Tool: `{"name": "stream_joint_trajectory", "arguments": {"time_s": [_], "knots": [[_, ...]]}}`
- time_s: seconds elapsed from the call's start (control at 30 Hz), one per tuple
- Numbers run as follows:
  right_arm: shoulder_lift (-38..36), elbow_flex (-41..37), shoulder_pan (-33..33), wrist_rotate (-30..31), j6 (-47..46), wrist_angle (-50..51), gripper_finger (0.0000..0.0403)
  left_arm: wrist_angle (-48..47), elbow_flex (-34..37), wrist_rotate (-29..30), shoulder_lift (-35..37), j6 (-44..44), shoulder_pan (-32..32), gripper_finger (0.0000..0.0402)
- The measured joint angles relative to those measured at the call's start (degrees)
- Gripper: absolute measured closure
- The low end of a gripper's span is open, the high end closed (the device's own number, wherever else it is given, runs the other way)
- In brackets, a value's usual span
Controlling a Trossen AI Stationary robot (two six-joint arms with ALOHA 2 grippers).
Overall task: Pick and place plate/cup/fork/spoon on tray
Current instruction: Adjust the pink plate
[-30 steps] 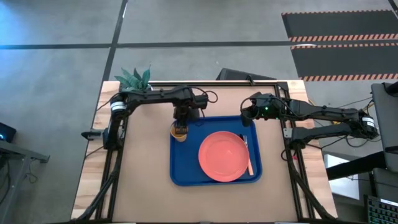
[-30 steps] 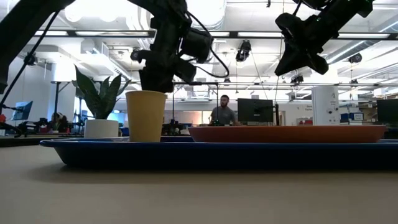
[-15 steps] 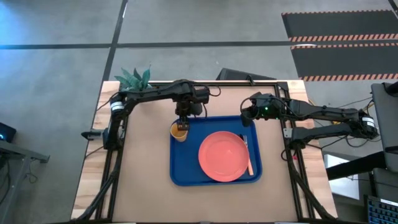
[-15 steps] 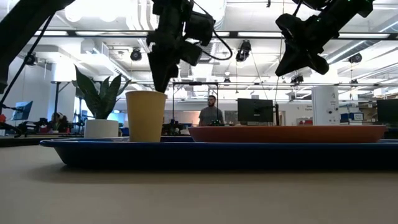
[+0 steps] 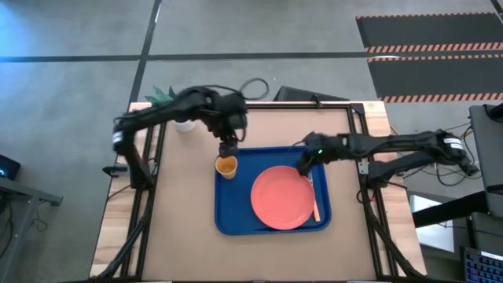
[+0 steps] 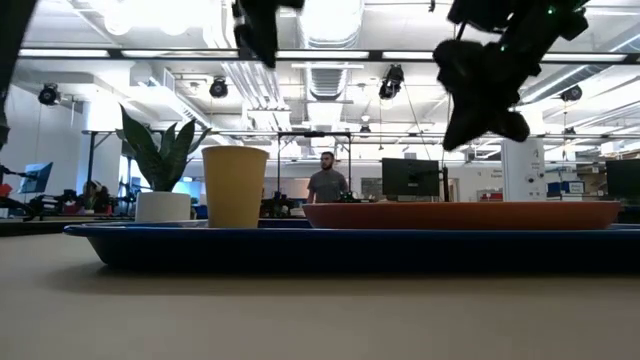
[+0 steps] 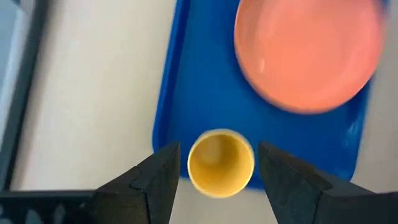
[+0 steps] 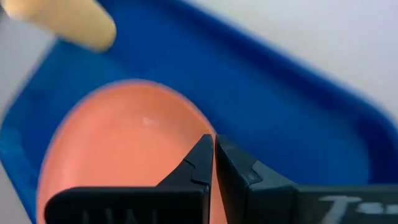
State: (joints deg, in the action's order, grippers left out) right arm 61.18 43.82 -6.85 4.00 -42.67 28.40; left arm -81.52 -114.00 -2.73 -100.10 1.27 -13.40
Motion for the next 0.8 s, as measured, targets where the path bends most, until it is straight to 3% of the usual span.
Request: {"name": "stream_joint_trajectory", "arguments": {"time_s": [0.23,0.4,0.57,0.8], "knots": [[5.78,-0.05,5.77,-0.06,-4.44,1.57,0.0394,8.42,0.69,0.19,11.55,1.61,1.61,0.0207],[4.08,1.88,6.88,3.21,-9.76,13.38,0.0394,10.15,0.79,0.24,17.43,2.89,2.25,0.0207],[3.73,3.6,8.05,3.64,-16.59,23.29,0.0394,10.6,1.3,0.24,20.73,2.92,3.07,0.0207],[7.06,3.55,13.11,3.33,-25.3,26.95,0.0394,12.35,6.54,0.25,23.82,2.9,4.03,0.0207]]}}
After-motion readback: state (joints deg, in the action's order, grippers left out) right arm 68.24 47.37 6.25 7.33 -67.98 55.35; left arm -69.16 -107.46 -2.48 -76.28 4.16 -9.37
